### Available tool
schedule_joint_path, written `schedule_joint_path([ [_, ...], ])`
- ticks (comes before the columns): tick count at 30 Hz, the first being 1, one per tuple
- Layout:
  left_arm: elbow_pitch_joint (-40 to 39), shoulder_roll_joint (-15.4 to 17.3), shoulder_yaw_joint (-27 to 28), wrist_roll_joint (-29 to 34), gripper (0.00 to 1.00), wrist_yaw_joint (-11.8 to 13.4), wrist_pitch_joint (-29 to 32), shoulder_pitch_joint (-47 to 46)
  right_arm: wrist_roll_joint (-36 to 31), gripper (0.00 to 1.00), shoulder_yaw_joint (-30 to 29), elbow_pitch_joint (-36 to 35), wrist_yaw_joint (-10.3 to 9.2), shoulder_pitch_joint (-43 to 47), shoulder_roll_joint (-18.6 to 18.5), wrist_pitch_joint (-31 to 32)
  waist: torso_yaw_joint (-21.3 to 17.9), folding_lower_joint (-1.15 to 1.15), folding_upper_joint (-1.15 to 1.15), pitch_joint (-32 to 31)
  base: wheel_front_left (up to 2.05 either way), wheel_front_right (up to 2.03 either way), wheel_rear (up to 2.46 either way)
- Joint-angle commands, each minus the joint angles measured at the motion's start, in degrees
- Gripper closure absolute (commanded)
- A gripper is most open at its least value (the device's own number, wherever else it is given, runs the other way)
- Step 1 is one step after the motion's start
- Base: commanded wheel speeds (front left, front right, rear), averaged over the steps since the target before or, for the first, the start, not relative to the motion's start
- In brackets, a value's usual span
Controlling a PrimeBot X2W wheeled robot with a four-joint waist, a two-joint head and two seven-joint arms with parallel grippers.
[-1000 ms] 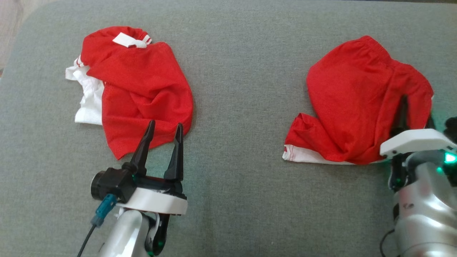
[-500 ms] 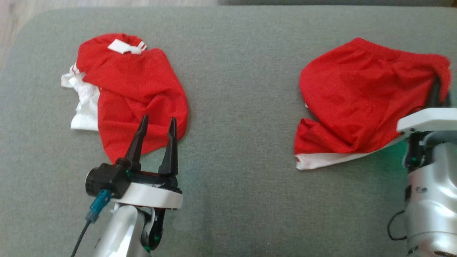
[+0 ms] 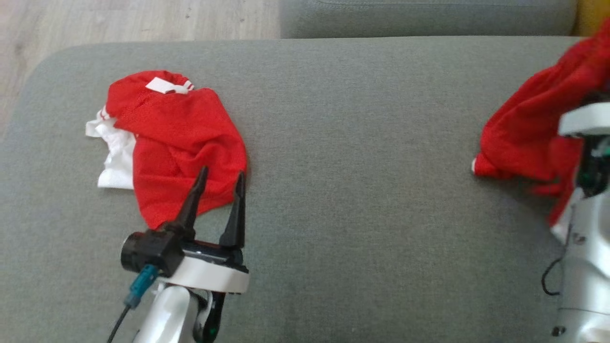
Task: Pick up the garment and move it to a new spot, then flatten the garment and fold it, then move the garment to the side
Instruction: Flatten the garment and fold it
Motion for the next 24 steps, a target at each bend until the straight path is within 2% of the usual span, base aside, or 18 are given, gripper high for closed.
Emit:
schedule_joint_path([
  [1, -1.68, 0.47, 1.33, 0.38, 0.00, -0.36, -0.30, -0.96, -0.52, 1.00, 4.28, -3.25, -0.04, -1.30, -0.07, 1.44, 0.67, 0.01, 0.00, -0.19, 0.00, 0.00, 0.00],
  [6, -2.59, 0.43, 2.16, -0.16, 0.00, -0.55, -0.30, -1.31, 1.48, 1.00, 17.40, -4.53, -0.04, 3.52, -0.07, 4.56, 2.63, 0.01, 0.00, 0.30, 0.00, 0.00, 0.00],
  [12, -2.27, 0.30, 1.41, -0.37, 0.00, -0.75, -0.30, -1.46, 6.75, 1.00, 39.18, 6.36, -0.04, 7.94, -0.07, 4.42, 4.39, 0.01, 0.00, 1.04, 0.00, 0.00, 0.00],
  [13, -2.17, 0.27, 1.30, -0.42, 0.00, -0.77, -0.30, -1.54, 7.51, 0.78, 42.61, 8.64, -0.04, 8.21, -0.07, 4.43, 4.63, 0.01, 0.00, 1.07, 0.00, 0.00, 0.00],
  [14, -2.09, 0.25, 1.20, -0.46, 0.00, -0.78, -0.30, -1.62, 8.65, 0.09, 45.91, 10.57, -0.04, 8.41, -0.07, 4.30, 4.85, 0.01, 0.00, 1.13, 0.00, 0.00, 0.00],
  [15, -2.02, 0.23, 1.11, -0.51, 0.00, -0.80, -0.30, -1.72, 10.77, 0.00, 48.60, 12.37, -0.04, 8.60, -0.07, 4.33, 5.08, 0.01, 0.00, 1.17, 0.00, 0.00, 0.00],
  [16, -2.02, 0.23, 1.11, -0.51, 0.00, -0.80, -0.30, -1.72, 10.77, 0.00, 48.60, 12.37, -0.04, 8.60, -0.07, 4.33, 5.08, 0.01, 0.00, 1.17, 0.00, 0.00, 0.00],
  [20, -1.81, 0.18, 1.08, -0.65, 0.00, -0.81, -0.30, -2.18, 16.33, 0.00, 56.72, 16.70, -0.04, 7.95, -0.07, 3.45, 5.36, 0.01, 0.00, 1.16, 0.00, 0.00, 0.00],
  [24, -1.98, 0.16, 2.04, -0.55, 0.00, -0.53, -0.30, -2.20, 19.93, 0.00, 58.88, 18.70, -0.04, 6.83, -0.07, 1.72, 4.28, 0.01, 0.00, 0.88, 0.00, 0.00, 0.00],
])
